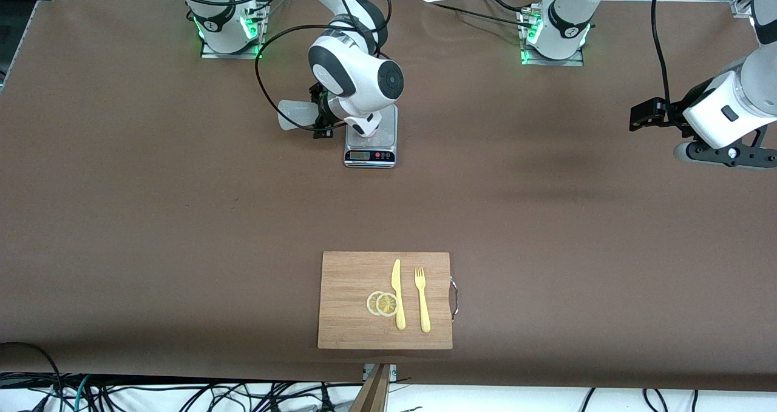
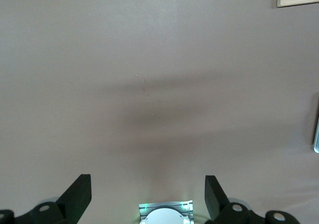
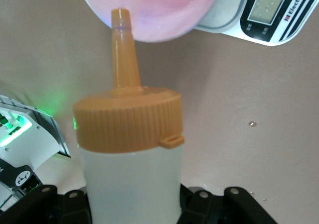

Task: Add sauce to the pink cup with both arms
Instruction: 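Tilt the bottle nozzle into the pink cup with the right gripper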

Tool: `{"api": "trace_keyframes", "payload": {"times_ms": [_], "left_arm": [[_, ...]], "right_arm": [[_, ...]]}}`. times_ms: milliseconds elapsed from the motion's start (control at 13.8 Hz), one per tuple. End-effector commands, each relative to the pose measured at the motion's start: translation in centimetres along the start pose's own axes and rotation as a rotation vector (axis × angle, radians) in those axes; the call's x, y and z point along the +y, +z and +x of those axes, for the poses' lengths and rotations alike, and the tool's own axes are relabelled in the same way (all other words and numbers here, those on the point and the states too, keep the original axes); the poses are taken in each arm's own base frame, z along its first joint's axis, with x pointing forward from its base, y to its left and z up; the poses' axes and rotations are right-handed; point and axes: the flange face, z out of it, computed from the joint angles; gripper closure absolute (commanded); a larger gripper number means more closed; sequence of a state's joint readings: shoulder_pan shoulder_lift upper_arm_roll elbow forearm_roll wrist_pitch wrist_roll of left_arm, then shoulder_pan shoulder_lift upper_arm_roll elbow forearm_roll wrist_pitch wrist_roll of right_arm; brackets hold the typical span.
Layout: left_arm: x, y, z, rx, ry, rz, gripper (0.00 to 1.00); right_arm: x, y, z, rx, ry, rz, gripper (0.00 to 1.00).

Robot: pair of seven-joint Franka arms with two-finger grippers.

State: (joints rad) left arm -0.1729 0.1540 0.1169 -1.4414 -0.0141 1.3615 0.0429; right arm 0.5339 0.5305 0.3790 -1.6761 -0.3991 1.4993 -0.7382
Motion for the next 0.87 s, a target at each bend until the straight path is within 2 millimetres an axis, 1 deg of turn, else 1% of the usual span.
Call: {"api": "trace_keyframes", "payload": {"times_ms": [0,72,145,506,651,723,795], "left_arm": [[-0.3,-0.6,0.2,-0.002,0.018,0.014,0.0],[-0.3,-0.6,0.2,-0.002,0.018,0.014,0.0],[-0.3,-0.6,0.2,-0.002,0.018,0.014,0.0],[-0.3,-0.6,0.2,-0.002,0.018,0.014,0.0],[-0.2,-0.6,0.2,-0.002,0.019,0.014,0.0],[-0.3,-0.6,0.2,-0.002,0.018,0.014,0.0],[-0.3,-0.6,0.2,-0.002,0.018,0.014,0.0]], "right_arm": [[-1.0,-1.4,0.1,-0.041,0.015,-0.021,1.0],[-1.2,-1.7,0.2,-0.052,0.013,-0.036,1.0],[-1.6,-2.3,0.5,-0.05,0.013,-0.051,1.0],[-1.1,-2.3,0.3,-0.037,0.012,-0.042,1.0],[-0.3,-2.3,-0.6,-0.02,0.017,-0.036,1.0],[0.5,-2.2,-1.5,-0.002,0.009,-0.023,1.0],[1.2,-1.8,-2.5,0.052,0.0,0.028,1.0]]}}
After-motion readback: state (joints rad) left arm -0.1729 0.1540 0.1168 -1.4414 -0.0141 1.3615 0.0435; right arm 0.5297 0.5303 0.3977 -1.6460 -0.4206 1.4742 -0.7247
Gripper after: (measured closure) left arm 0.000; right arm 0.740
